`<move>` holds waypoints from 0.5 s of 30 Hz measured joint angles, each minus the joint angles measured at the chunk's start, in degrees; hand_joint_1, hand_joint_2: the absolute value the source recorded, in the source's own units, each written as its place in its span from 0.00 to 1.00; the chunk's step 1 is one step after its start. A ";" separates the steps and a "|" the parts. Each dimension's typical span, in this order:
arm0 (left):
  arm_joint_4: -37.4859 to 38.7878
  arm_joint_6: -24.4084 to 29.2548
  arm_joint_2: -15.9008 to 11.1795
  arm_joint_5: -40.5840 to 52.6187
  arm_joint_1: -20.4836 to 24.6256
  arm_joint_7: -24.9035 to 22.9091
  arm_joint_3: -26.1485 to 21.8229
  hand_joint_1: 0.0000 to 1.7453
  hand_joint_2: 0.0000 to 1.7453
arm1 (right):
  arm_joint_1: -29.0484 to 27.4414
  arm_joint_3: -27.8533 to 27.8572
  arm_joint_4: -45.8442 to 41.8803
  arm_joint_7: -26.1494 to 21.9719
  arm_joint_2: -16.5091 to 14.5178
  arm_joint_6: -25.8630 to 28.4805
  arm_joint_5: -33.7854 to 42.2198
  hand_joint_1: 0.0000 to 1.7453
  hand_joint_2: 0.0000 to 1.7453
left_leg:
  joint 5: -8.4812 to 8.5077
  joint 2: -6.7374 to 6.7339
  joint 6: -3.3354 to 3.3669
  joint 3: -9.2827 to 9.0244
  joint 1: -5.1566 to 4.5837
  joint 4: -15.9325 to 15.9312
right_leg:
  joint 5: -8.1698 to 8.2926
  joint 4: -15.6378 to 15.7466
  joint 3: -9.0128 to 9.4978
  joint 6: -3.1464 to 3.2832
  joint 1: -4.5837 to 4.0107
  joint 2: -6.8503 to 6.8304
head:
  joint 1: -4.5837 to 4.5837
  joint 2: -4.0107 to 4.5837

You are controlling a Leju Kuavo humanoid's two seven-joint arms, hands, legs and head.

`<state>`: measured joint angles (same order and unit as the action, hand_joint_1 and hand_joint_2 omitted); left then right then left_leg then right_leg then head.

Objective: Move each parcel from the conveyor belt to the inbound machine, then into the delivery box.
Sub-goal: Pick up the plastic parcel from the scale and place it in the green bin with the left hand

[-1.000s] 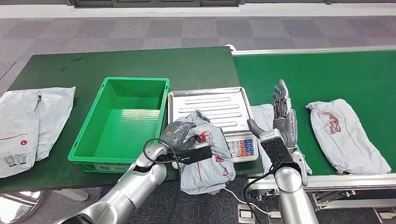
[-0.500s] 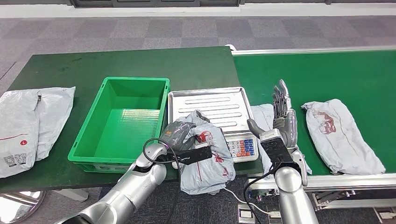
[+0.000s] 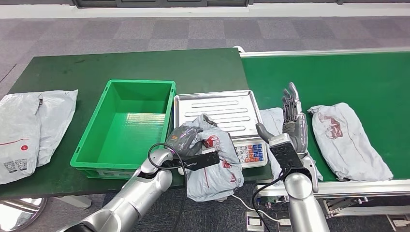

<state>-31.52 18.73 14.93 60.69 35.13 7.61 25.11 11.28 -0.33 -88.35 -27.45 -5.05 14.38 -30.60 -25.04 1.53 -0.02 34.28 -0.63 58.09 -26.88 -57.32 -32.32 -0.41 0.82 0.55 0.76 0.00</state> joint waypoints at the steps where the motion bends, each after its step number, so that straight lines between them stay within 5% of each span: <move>1: 0.00 0.00 0.00 0.01 0.00 0.00 0.00 1.00 1.00 | 0.00 0.00 0.00 0.00 0.00 0.00 0.00 0.00 1.00 | 0.00 0.00 0.00 0.00 0.00 0.00 | 0.00 0.00 0.00 0.00 0.00 0.00 | 0.00 0.00; 15: -0.09 0.00 -0.02 -0.01 -0.05 0.00 0.00 1.00 1.00 | 0.00 0.00 0.00 0.00 -0.02 -0.02 0.00 0.00 1.00 | 0.00 0.00 0.00 0.02 0.00 0.00 | 0.00 0.00 -0.02 0.00 0.00 0.00 | 0.00 0.00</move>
<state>-31.61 18.73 14.91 60.68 35.08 7.61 25.11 11.28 -0.33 -88.35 -27.45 -5.07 14.36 -30.60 -25.04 1.53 -0.02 34.29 -0.63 58.09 -26.88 -57.32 -32.33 -0.41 0.82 0.55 0.77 0.00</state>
